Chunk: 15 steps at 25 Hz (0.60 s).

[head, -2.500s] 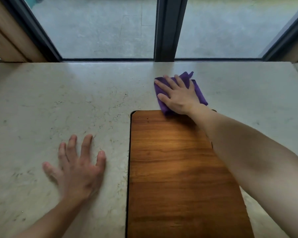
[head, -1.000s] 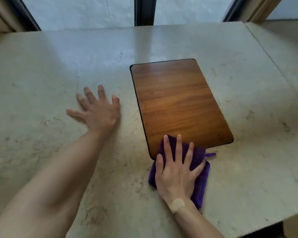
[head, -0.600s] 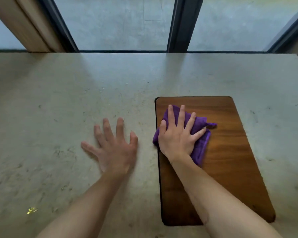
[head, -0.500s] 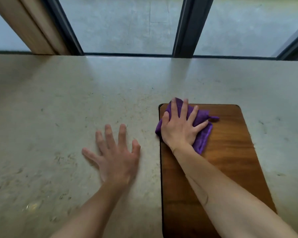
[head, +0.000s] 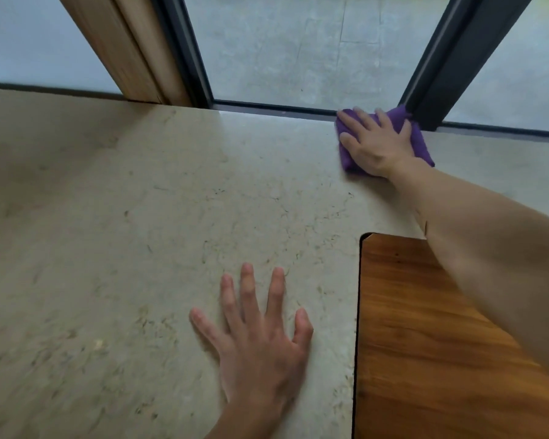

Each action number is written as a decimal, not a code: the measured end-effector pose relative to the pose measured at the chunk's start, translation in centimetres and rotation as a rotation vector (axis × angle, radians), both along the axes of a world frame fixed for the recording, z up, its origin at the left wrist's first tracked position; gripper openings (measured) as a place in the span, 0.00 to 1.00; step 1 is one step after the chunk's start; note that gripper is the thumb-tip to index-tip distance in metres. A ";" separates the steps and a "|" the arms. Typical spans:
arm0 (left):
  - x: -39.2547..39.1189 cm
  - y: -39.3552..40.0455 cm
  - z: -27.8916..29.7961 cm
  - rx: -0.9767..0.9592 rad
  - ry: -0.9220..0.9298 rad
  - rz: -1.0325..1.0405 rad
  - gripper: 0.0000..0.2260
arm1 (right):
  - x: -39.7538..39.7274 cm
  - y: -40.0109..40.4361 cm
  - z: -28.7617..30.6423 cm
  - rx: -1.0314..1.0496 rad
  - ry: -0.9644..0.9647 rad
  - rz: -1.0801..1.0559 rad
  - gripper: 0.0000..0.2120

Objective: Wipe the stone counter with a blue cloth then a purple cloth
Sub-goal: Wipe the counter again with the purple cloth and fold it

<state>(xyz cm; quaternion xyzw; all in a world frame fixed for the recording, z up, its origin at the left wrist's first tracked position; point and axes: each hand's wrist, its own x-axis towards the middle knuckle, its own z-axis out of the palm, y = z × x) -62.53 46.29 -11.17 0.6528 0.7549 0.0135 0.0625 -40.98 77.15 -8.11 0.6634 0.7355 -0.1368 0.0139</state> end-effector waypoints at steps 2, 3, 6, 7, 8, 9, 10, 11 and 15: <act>-0.1 0.0 0.2 -0.022 -0.023 0.013 0.29 | -0.2 -1.1 -0.1 0.016 -0.018 0.099 0.26; -0.1 -0.1 0.4 -0.021 -0.043 0.029 0.29 | -0.4 -2.0 -0.2 0.028 -0.020 0.144 0.26; 0.0 0.0 1.4 -0.089 -0.116 0.058 0.28 | -1.8 -5.6 -0.2 0.042 -0.011 0.260 0.26; 0.1 0.0 1.8 -0.100 -0.147 0.067 0.29 | -2.4 -7.3 -0.2 0.047 -0.018 0.287 0.27; 0.1 -0.1 2.2 -0.093 -0.185 0.073 0.29 | -3.0 -9.1 -0.3 0.050 -0.030 0.305 0.27; 0.0 -0.1 2.5 -0.069 -0.226 0.083 0.30 | -3.7 -10.9 -0.5 0.052 -0.038 0.315 0.27; -0.1 -0.1 2.6 -0.040 -0.268 0.092 0.30 | -4.3 -12.6 -0.6 0.056 -0.044 0.320 0.27; -0.2 -0.1 2.7 -0.012 -0.310 0.097 0.29 | -4.8 -14.4 -0.7 0.060 -0.050 0.320 0.26; -0.7 -0.3 3.2 0.109 -0.601 0.152 0.27 | -6.1 -23.1 -0.4 0.041 -0.050 0.293 0.26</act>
